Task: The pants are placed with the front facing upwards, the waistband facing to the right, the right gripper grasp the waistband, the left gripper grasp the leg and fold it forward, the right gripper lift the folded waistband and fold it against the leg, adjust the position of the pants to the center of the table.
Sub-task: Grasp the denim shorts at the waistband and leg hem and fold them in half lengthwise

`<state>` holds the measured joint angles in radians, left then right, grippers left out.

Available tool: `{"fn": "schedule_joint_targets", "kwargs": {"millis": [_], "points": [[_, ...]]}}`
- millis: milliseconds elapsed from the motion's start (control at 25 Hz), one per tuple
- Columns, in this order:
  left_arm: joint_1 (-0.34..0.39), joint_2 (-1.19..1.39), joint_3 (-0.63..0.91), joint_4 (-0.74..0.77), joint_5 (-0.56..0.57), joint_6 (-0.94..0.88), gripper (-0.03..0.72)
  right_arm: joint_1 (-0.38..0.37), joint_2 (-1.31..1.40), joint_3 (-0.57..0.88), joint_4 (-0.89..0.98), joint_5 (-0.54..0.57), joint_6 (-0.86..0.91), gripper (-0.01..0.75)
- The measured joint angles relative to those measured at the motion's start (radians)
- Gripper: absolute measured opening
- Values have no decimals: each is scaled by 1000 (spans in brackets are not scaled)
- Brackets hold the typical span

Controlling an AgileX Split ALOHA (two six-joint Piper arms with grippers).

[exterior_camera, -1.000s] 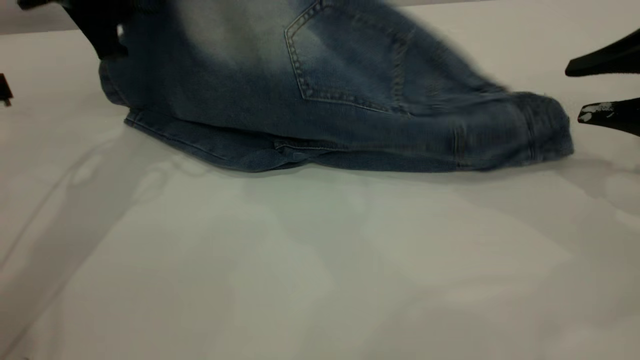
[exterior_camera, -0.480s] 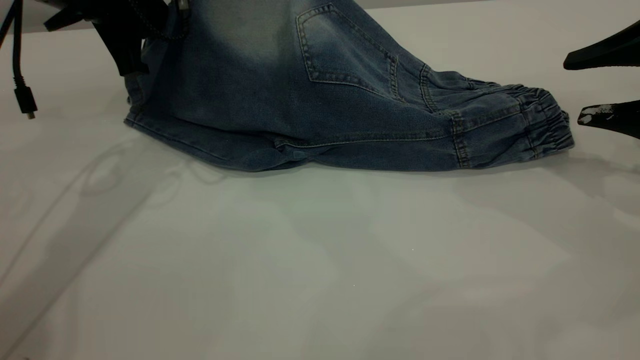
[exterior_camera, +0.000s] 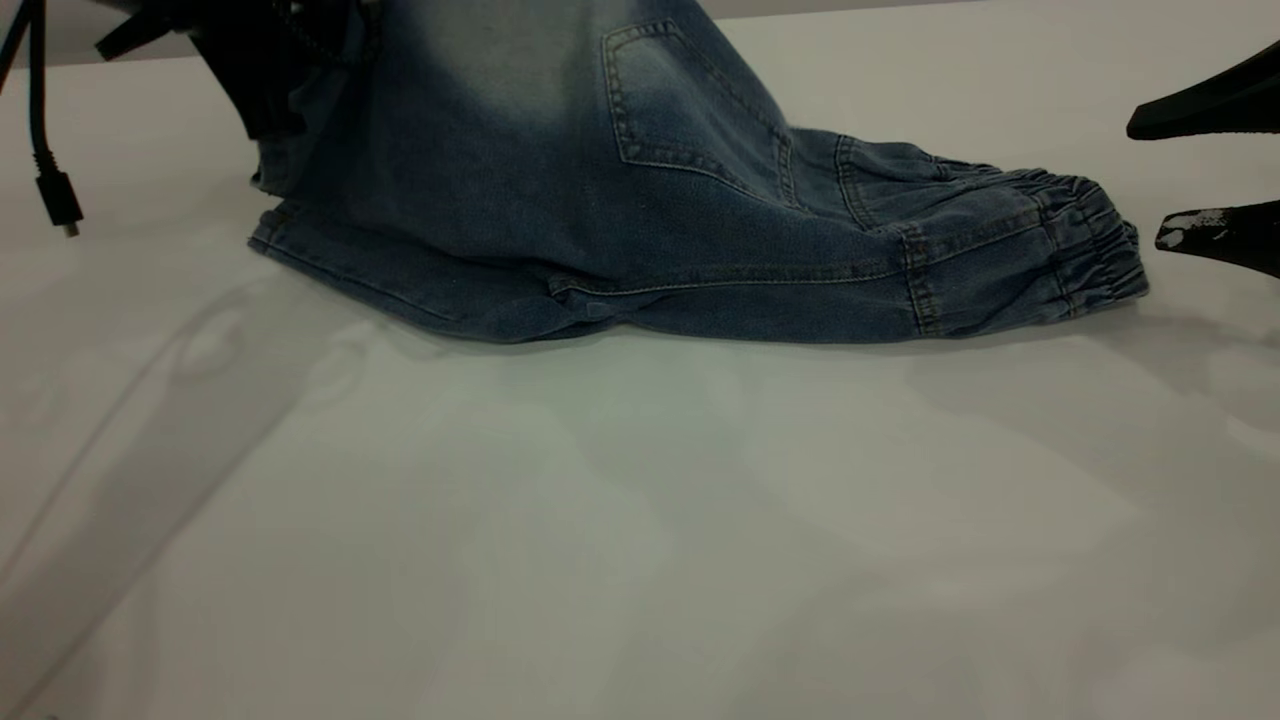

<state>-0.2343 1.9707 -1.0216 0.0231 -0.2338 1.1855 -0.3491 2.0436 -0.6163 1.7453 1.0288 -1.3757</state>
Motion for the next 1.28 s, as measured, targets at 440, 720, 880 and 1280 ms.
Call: {"fn": "schedule_joint_targets", "kwargs": {"millis": [440,720,880,1280], "points": [[0,-1,0,1,-90,-129,414,0,0,0,-1,-5,-5,468],[0,-1,1,2,-81,-248,414,1,0,0,-1,-18,-5,468],[0,1,1,4,-4,-343,414,1,1,0,-1,-65,50,468],[-38,46,1,5,58,-475,393,74,3,-91,-1,-62,212,468]]}}
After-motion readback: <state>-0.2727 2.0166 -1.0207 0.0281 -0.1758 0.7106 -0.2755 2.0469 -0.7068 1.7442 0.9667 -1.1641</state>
